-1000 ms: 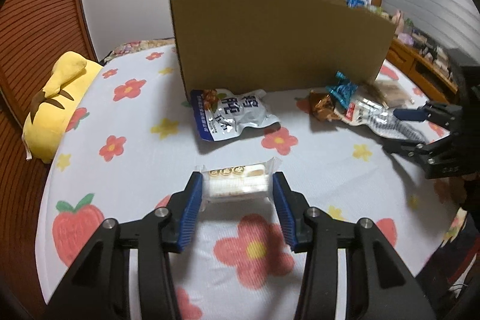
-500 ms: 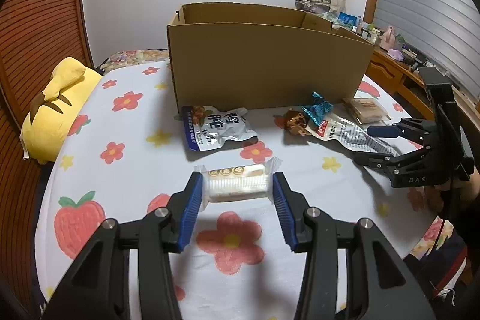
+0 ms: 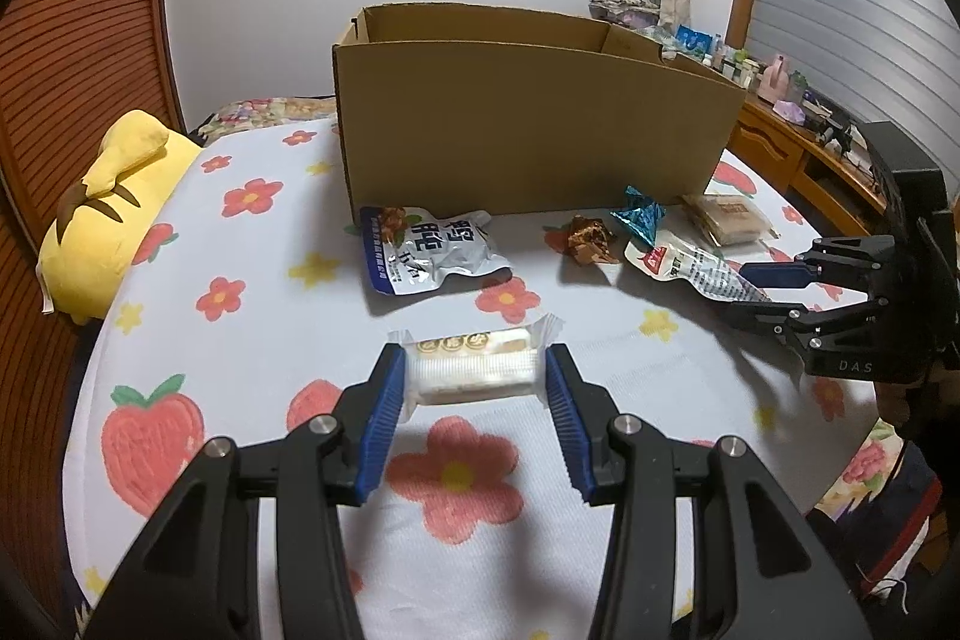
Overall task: Organize snacks
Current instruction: 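Close the right gripper on the long white chicken-feet packet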
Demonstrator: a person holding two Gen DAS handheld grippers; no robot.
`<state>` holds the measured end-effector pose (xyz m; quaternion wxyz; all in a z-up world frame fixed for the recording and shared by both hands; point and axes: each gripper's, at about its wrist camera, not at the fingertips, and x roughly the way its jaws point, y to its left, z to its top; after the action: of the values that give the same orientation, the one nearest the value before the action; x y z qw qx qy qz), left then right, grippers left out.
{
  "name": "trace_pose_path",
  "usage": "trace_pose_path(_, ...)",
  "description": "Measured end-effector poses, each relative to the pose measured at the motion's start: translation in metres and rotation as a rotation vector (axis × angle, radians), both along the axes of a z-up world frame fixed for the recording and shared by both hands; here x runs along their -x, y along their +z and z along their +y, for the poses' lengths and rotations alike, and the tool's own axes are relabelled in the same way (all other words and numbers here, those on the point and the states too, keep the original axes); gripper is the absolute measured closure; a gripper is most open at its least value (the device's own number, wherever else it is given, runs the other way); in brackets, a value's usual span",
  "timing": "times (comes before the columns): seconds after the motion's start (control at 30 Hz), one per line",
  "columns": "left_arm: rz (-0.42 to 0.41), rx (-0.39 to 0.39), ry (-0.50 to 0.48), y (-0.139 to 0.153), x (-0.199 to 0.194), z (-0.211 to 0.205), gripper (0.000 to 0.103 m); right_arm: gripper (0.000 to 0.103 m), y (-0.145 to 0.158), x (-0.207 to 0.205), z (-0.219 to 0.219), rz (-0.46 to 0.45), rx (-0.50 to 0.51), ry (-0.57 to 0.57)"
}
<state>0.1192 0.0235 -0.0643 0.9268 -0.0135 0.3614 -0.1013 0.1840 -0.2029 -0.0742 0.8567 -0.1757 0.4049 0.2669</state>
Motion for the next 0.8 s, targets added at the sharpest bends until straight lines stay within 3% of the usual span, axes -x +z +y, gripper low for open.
trace_pose_path(0.3,0.005,0.001,-0.006,-0.002,0.0,-0.003,0.056,0.06,-0.001,-0.003,0.003,0.011,-0.007,-0.011)
trace_pose_path(0.47,0.006,0.0,-0.014,-0.002,0.001,-0.007,0.056,0.04,-0.01,-0.018,0.004,0.027,-0.016,-0.02)
trace_pose_path(0.57,0.007,-0.001,-0.016,-0.002,0.001,-0.008,0.056,0.038,-0.013,-0.026,0.006,0.032,-0.03,-0.027)
trace_pose_path(0.8,0.005,0.004,-0.017,-0.003,0.002,-0.007,0.056,0.052,-0.007,-0.019,0.014,0.038,-0.002,0.008)
